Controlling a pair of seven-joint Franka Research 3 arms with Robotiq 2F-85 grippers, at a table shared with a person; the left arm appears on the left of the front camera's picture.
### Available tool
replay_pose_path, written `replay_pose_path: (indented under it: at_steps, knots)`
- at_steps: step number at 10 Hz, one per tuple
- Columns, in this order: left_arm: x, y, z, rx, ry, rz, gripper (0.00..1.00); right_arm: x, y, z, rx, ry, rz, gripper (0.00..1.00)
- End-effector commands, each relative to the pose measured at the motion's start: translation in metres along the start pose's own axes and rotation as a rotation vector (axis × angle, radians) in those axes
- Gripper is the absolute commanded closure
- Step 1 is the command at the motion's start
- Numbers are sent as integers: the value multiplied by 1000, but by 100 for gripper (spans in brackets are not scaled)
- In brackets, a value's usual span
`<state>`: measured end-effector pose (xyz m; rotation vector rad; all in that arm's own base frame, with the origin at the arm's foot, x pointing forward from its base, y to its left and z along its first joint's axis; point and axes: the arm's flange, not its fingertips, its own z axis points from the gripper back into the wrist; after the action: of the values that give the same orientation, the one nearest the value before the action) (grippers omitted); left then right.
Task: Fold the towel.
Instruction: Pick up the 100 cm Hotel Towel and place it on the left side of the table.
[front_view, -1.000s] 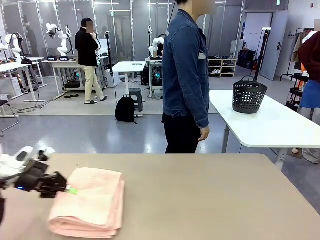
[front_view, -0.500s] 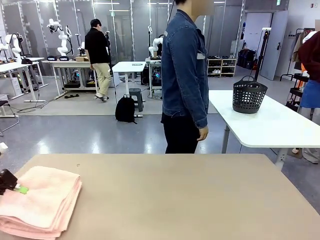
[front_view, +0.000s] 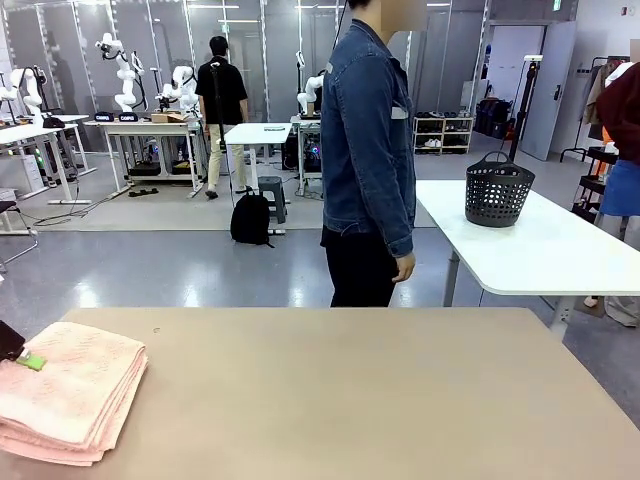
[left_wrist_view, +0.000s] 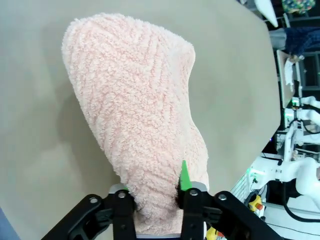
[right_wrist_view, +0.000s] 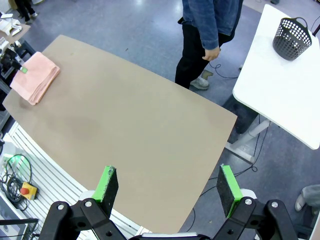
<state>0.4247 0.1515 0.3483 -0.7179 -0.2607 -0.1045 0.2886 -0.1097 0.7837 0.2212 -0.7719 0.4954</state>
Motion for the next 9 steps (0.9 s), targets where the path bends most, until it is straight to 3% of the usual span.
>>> replay_pose_path:
  at_steps: [1, 4, 7, 8, 9]
  knots:
    - [5, -10, 11, 79, 17, 15, 3, 1, 1, 2, -1, 4, 0, 0]
    - [-3, -36, 36, 222, -39, -13, 0, 1, 1, 2, -1, 4, 0, 0]
    - [-9, -74, 37, 259, -80, -13, 0, 1, 1, 2, -1, 4, 0, 0]
    - [3, -42, 48, 209, -57, -38, 0, 1, 1, 2, -1, 4, 0, 0]
    - [3, -42, 48, 209, -57, -38, 0, 1, 1, 2, -1, 4, 0, 0]
